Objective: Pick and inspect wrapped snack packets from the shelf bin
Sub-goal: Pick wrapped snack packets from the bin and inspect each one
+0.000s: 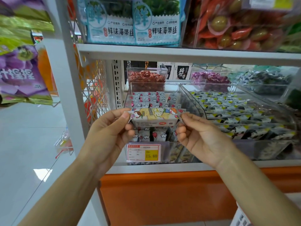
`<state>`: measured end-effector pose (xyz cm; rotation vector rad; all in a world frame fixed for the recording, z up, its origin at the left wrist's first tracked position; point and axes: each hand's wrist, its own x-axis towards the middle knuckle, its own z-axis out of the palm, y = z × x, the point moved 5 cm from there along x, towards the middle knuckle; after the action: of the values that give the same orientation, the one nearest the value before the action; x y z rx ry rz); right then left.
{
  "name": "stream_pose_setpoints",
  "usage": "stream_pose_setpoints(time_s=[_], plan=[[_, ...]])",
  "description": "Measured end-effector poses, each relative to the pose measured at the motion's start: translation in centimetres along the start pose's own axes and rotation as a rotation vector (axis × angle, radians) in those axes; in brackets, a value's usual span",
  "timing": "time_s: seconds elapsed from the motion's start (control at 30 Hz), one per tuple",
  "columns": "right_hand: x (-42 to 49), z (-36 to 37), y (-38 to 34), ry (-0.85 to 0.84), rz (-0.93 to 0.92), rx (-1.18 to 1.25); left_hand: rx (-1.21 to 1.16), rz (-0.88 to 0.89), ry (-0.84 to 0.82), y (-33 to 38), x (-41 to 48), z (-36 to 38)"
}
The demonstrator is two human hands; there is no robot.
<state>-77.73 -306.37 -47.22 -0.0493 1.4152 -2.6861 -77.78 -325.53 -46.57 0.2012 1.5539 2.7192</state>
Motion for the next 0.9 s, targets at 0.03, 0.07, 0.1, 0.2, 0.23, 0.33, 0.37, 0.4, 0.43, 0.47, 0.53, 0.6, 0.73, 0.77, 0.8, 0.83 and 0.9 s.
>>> stream_pose_setpoints(time_s=[0.03,0.07,0.1,0.2,0.23,0.33,0.37,0.4,0.43,0.47,0.53,0.6,0.73,0.77,0.8,0.83,0.9], plan=[[0.0,0.1,0.0,-0.004,-0.002,0.020,-0.009,-0.002,0.003,0.0,0.0,0.0],[0.0,0.2,0.0,-0.008,-0.013,0.023,-0.007,0.002,0.006,0.0,0.0,0.0],[0.0,0.1,-0.1,-0.009,-0.045,-0.010,0.012,0.012,0.010,0.0,-0.1,-0.1],[0.0,0.0,-0.8,0.006,-0.218,-0.220,0.109,0.032,0.007,0.0,-0.2,-0.1],[-0.1,0.0,-1.0,0.003,-0.270,-0.263,0.132,0.029,0.000,0.0,-0.2,0.0],[-0.3,0.1,-1.3,-0.005,-0.354,-0.322,0.217,0.024,-0.024,0.0,-0.4,0.2],[-0.3,0.1,-1.3,-0.013,-0.363,-0.332,0.250,0.033,-0.027,0.1,-0.5,0.2],[-0.4,0.1,-1.3,-0.023,-0.358,-0.338,0.283,0.043,-0.034,0.2,-0.5,0.2],[-0.4,0.1,-1.2,-0.029,-0.356,-0.355,0.315,0.051,-0.045,0.2,-0.6,0.2],[-0.5,0.2,-1.2,-0.032,-0.349,-0.382,0.339,0.055,-0.059,0.3,-0.6,0.2],[-0.5,0.0,-1.2,0.015,-0.369,-0.468,0.354,0.055,-0.089,0.4,-0.7,0.3],[-0.5,-0.3,-1.1,0.058,-0.395,-0.541,0.369,0.063,-0.122,0.4,-0.7,0.5],[-0.3,-0.2,-0.9,0.017,-0.395,-0.556,0.451,0.125,-0.119,0.5,-0.8,0.6],[-0.3,0.0,-1.0,0.002,-0.403,-0.580,0.456,0.132,-0.111,0.5,-0.7,0.6],[-0.4,0.2,-1.0,0.001,-0.415,-0.621,0.467,0.137,-0.109,0.5,-0.7,0.6],[-0.5,0.3,-1.0,0.010,-0.427,-0.665,0.488,0.142,-0.111,0.5,-0.7,0.6],[-0.6,0.4,-1.1,0.036,-0.436,-0.682,0.530,0.157,-0.120,0.5,-0.8,0.7]])
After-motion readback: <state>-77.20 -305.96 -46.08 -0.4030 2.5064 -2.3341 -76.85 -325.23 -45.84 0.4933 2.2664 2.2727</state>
